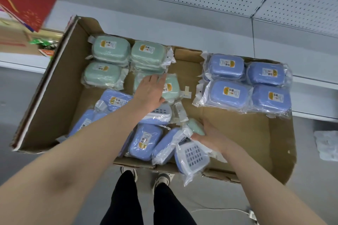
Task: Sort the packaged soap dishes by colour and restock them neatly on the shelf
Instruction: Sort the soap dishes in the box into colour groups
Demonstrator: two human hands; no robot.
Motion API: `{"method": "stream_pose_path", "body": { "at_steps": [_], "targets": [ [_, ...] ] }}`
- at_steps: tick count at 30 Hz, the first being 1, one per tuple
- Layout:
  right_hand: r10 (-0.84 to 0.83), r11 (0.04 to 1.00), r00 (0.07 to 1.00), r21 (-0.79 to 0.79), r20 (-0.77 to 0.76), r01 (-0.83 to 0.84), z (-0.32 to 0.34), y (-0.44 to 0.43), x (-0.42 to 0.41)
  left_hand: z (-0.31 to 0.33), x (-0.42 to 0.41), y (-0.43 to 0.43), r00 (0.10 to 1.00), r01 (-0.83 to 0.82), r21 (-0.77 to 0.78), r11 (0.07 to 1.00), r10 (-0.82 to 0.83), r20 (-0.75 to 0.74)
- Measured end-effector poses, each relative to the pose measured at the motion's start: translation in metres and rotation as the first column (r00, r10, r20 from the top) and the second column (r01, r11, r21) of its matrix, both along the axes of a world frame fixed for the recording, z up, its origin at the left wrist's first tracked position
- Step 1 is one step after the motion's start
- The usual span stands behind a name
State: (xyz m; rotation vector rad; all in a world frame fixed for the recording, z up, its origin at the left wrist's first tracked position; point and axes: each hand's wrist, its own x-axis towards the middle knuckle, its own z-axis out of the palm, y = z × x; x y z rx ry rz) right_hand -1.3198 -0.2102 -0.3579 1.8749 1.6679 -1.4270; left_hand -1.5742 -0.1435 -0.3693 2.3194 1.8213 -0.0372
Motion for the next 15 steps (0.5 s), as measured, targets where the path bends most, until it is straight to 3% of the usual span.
{"method": "stream_pose_path", "body": {
  "at_steps": [6, 11, 15],
  "targets": [
    [0.157, 0.948, 0.964, 0.241, 0.214, -0.208, 0.033, 0.016, -0.015, 0.031, -0.072, -0.016, 0.995, -0.043, 0.112, 0.993, 0.033, 0.090],
    [0.252, 0.753, 0.904, 0.518, 0.345, -0.407, 0.050, 0.046, -0.070, 0.040, -0.164, -0.008, 0.995, -0.073, 0.032, 0.997, 0.071, 0.069],
    [0.289, 0.634, 0.908, 0.650, 0.303, -0.419, 0.037, 0.076, -0.127, 0.038, -0.205, 0.011, 0.998, -0.008, -0.048, 0.999, 0.010, 0.056]
  ]
}}
